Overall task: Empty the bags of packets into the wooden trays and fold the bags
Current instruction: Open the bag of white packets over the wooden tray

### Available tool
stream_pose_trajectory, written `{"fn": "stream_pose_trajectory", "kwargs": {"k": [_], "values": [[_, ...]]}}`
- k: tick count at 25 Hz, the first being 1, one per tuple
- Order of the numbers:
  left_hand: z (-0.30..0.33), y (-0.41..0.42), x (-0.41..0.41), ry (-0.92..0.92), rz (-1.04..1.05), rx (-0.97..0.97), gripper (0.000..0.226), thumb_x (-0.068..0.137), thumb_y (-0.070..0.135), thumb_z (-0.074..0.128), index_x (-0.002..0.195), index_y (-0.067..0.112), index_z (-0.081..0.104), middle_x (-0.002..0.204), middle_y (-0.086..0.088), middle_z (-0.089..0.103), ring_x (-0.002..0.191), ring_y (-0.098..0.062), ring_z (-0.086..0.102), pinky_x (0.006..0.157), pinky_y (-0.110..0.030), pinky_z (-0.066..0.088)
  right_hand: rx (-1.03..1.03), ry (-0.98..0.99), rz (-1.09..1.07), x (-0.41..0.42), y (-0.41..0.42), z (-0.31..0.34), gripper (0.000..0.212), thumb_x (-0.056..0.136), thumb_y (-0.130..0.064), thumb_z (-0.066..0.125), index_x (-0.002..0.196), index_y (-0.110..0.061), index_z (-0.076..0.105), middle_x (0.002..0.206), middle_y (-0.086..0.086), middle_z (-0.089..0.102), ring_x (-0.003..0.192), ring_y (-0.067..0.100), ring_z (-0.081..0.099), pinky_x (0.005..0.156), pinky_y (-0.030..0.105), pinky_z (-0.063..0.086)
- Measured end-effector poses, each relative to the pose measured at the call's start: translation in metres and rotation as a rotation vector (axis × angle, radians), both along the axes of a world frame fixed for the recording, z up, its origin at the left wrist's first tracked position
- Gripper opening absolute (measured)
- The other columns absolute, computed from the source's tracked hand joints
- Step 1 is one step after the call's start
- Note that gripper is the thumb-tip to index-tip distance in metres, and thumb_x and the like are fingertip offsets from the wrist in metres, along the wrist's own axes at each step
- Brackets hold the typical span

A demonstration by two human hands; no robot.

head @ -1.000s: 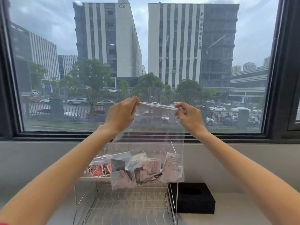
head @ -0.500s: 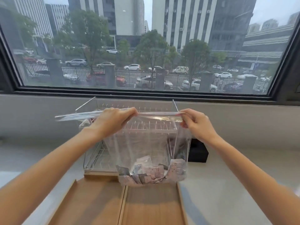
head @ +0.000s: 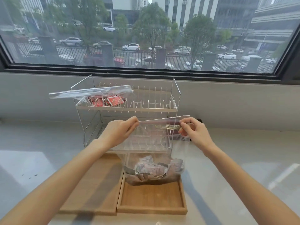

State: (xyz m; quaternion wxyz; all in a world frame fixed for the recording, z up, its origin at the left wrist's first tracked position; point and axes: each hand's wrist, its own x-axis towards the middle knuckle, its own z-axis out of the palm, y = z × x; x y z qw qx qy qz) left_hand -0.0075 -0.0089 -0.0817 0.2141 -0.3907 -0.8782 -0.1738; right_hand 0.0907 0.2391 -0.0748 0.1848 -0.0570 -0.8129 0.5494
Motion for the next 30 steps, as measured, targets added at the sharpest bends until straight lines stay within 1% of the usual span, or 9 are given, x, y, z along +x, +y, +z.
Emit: {"fn": "stream_pose_trajectory", "kwargs": {"k": [2, 5, 8, 12, 16, 20, 26, 28, 30], "values": [[-0.007, 0.000, 0.002, -0.011, 0.021, 0.021, 0.055, 0.082, 0.051, 0.016, 0.096, 0.013, 0.053, 0.059, -0.011, 0.065, 0.058, -0.035, 0.060, 0.053, -0.029, 0.032, -0.001, -0.056, 0.058, 0.005, 0.000, -0.008, 0.017, 0.089, -0.020, 0.054, 0.105, -0.026, 0.051, 0.080, -0.005, 0.065, 0.068, -0.007, 0.060, 0.073, 0.021, 0.045], [-0.010, 0.001, 0.008, 0.008, -0.001, 0.061, 0.044, 0.083, 0.048, 0.019, 0.094, 0.019, 0.049, 0.055, -0.010, 0.063, 0.053, -0.034, 0.060, 0.053, -0.027, 0.031, 0.052, -0.270, 0.223, 0.020, 0.007, -0.036, 0.076, 0.083, -0.026, 0.062, 0.141, -0.030, 0.013, 0.118, -0.011, 0.057, 0.113, 0.005, 0.051, 0.101, 0.025, 0.036], [-0.009, 0.002, 0.011, 0.028, -0.029, 0.075, 0.027, 0.086, 0.044, 0.025, 0.089, 0.025, 0.042, 0.051, -0.007, 0.062, 0.048, -0.032, 0.059, 0.051, -0.026, 0.031, 0.146, -0.486, 0.239, 0.032, 0.013, -0.082, 0.104, 0.075, -0.030, 0.071, 0.145, -0.025, -0.006, 0.145, -0.005, 0.037, 0.136, 0.014, 0.031, 0.109, 0.030, 0.024], [-0.005, 0.003, 0.017, 0.043, -0.072, 0.062, 0.025, 0.087, 0.043, 0.028, 0.091, 0.025, 0.045, 0.054, -0.003, 0.063, 0.049, -0.028, 0.060, 0.043, -0.023, 0.027, 0.224, -0.531, 0.203, 0.034, 0.005, -0.120, 0.074, 0.078, -0.025, 0.068, 0.141, -0.021, 0.028, 0.141, 0.000, 0.044, 0.127, 0.017, 0.042, 0.097, 0.022, 0.034], [0.003, -0.002, 0.021, -0.003, -0.023, 0.077, 0.037, 0.085, 0.046, 0.041, 0.101, 0.018, 0.059, 0.077, 0.002, 0.071, 0.068, -0.020, 0.066, 0.055, -0.024, 0.037, 0.171, -0.432, 0.073, 0.027, -0.006, -0.136, 0.028, 0.084, -0.014, 0.060, 0.111, -0.013, 0.062, 0.102, -0.003, 0.062, 0.099, 0.016, 0.059, 0.076, 0.020, 0.040], [0.004, -0.019, 0.021, -0.238, 0.049, 0.191, 0.056, 0.075, 0.061, 0.051, 0.114, 0.022, 0.053, 0.093, 0.010, 0.058, 0.078, -0.010, 0.056, 0.072, -0.029, 0.043, 0.094, -0.420, 0.028, 0.025, -0.008, -0.143, 0.016, 0.086, -0.015, 0.057, 0.099, -0.017, 0.066, 0.091, 0.000, 0.066, 0.092, 0.020, 0.061, 0.080, 0.031, 0.044], [-0.029, -0.034, 0.028, -0.647, 0.170, 0.579, 0.079, 0.068, 0.046, 0.065, 0.134, 0.015, 0.033, 0.122, -0.001, 0.052, 0.104, -0.013, 0.052, 0.094, -0.031, 0.041, -0.093, -0.404, 0.111, 0.038, -0.009, -0.147, 0.021, 0.089, -0.013, 0.054, 0.094, -0.031, 0.062, 0.096, -0.009, 0.066, 0.092, 0.009, 0.060, 0.074, 0.009, 0.046], [-0.041, -0.033, 0.036, -0.898, 0.136, 0.729, 0.107, 0.058, 0.057, 0.067, 0.142, 0.020, 0.012, 0.130, 0.005, 0.048, 0.109, -0.010, 0.051, 0.098, -0.032, 0.038, -0.128, -0.412, 0.137, 0.045, -0.008, -0.148, 0.022, 0.089, -0.012, 0.053, 0.092, -0.032, 0.061, 0.094, -0.011, 0.066, 0.088, 0.003, 0.061, 0.071, 0.004, 0.045], [-0.062, -0.029, 0.049, -1.061, 0.085, 0.671, 0.132, 0.037, 0.075, 0.067, 0.143, 0.027, 0.005, 0.132, 0.014, 0.042, 0.115, -0.006, 0.047, 0.100, -0.030, 0.034, -0.164, -0.410, 0.152, 0.051, -0.010, -0.148, 0.021, 0.090, -0.010, 0.052, 0.094, -0.028, 0.062, 0.093, -0.010, 0.066, 0.080, -0.007, 0.062, 0.070, 0.004, 0.045]]}}
